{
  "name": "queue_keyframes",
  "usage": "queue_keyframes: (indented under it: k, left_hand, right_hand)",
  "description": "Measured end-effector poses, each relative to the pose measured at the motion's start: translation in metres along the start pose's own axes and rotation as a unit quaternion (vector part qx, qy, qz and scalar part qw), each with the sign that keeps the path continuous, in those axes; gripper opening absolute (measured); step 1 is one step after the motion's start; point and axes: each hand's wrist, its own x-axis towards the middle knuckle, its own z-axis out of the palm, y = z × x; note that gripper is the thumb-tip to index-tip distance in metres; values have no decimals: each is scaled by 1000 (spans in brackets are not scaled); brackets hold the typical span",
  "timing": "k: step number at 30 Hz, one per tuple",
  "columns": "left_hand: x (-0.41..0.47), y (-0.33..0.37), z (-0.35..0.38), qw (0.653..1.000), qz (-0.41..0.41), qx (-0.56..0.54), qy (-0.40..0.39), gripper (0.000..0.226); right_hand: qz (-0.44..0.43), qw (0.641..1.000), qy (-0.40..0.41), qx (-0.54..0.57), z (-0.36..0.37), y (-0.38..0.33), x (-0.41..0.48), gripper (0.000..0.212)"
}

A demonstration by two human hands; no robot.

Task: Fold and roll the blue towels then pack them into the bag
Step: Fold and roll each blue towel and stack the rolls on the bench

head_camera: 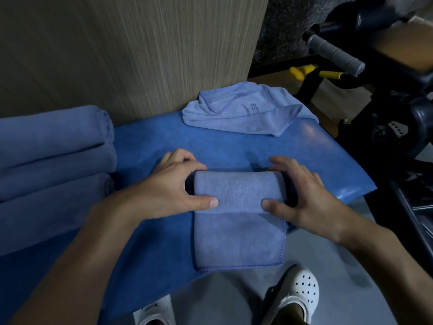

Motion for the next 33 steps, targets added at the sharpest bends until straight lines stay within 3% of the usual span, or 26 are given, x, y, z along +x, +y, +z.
queue_keyframes:
  k: [2,5,9,15,18,22,29,33]
  left_hand:
    - [-1,1,0,1000,-2,15,-7,61]
    - [-2,2,-1,1000,-10,-6,-6,55]
    - [0,8,1,993,16,-96,72,47]
    - [3,15,9,981,82,-100,144,37]
    - [1,16,11,986,78,-81,121,42]
    - [-4,21,8,987,76,-134,52,41]
    - [-3,19,10,984,96,-144,52,30]
    - [-4,16,13,986,88,-140,24,49]
  right_hand:
    - [10,999,-22,-33,-2,-3,2,81]
    - [-9,1000,-18,1,-2,-3,6,56]
    - [-17,994,86,71,2,-6,11,46]
    - [-100,979,166,-61,9,-14,20,36]
    - [-108,975,160,-113,10,-10,22,38]
    - [-108,977,137,-126,10,-10,17,46]
    - [-88,992,84,-14,9,-6,4,44]
    - [-75,994,66,32,7,-5,2,39]
